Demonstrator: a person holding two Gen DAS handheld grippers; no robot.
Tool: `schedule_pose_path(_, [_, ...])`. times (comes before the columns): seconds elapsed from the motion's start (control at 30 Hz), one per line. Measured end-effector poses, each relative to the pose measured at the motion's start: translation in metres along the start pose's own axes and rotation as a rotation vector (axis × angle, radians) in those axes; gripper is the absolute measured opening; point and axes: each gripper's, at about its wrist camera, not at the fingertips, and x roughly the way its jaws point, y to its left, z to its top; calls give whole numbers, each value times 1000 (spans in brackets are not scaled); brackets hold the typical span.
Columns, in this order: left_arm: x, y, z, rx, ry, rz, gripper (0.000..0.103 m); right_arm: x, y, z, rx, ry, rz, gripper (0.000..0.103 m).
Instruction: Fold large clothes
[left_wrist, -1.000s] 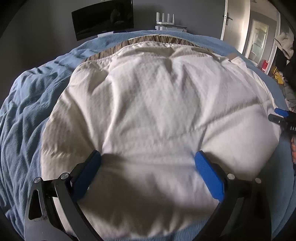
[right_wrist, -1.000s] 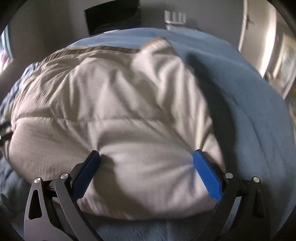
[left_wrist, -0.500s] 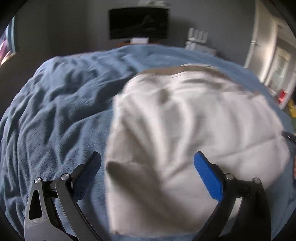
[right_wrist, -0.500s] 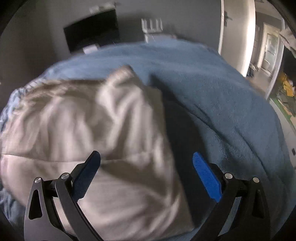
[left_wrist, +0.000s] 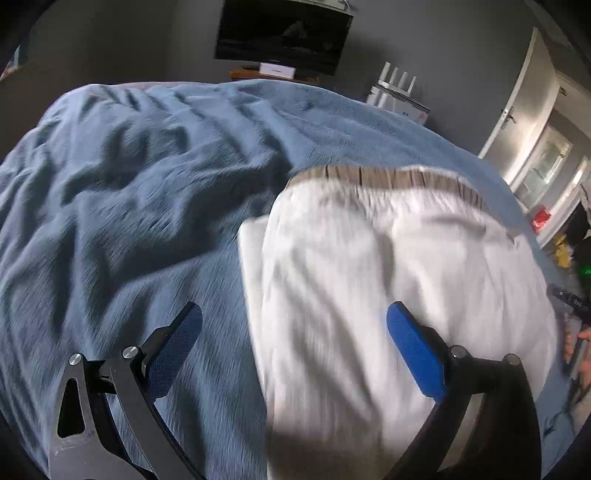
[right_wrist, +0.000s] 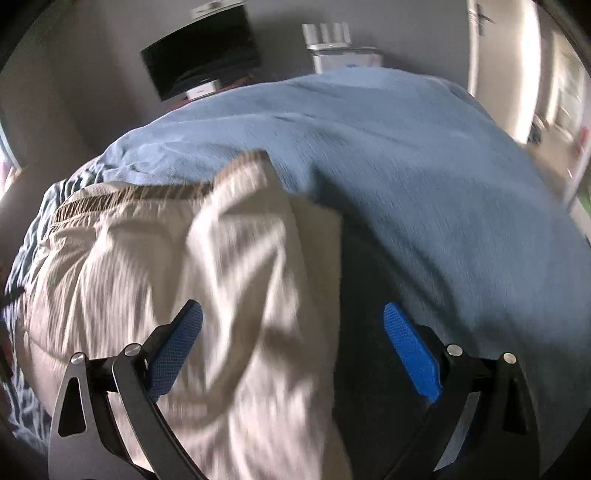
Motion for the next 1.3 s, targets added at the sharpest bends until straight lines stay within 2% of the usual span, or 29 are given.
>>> schedule_pose_path(0.1, [35, 3, 12, 36, 88, -1, 94, 19, -6, 17, -44, 64, 23, 91])
schedule_pose_path(0.2, [52, 3, 16, 85, 112, -14, 94, 51, -19, 28, -39, 142, 67, 91])
schedule_pose_path(0.27, [61, 6, 18, 79, 129, -59, 94, 63, -23, 32, -35, 157, 105, 91])
schedule_pose_path(0.37, [72, 21, 15, 6, 147, -156, 94, 69, -36, 22, 38, 195, 192, 90])
schedule_pose_path(0.5, [66, 39, -5, -38, 120, -275, 86, 63, -56, 9, 138, 210, 362, 68])
schedule_pose_path(0.6, [69, 52, -11, -104, 113, -368, 79, 66, -62, 9, 168, 220, 431, 63])
schedule_pose_path(0.73, [85, 33, 1, -111, 106, -345, 72, 87, -48, 24, 179, 225, 423, 63])
schedule_pose_path(0.77, [88, 27, 4, -104, 114, -315, 70, 89, -42, 26, 178, 220, 401, 54])
schedule_pose_path(0.8, [86, 23, 5, -91, 115, -301, 65, 90, -34, 31, 167, 209, 392, 40])
schedule_pose_path(0.83, [79, 19, 5, -81, 107, -300, 53, 82, -27, 30, 148, 181, 379, 35])
schedule_pose_path(0.87, [72, 15, 6, -77, 100, -305, 33, 73, -24, 30, 133, 155, 363, 25])
schedule_pose_path(0.9, [63, 11, 6, -68, 89, -318, 27, 60, -19, 27, 114, 121, 349, 18])
schedule_pose_path(0.97, [38, -3, 3, -5, 57, -289, 17, 28, -9, 22, 51, 33, 302, 13])
schedule_pose_path(1.03, [15, -14, -4, 45, 26, -268, 14, -7, 4, 14, -10, -50, 268, 11])
schedule_pose_path(1.2, [-57, -40, -26, 93, -111, -280, 12, -90, 17, -12, -35, -200, 280, 9])
schedule_pose_path(1.3, [-104, -38, -37, 70, -185, -322, 12, -124, 23, -18, -25, -225, 299, 9])
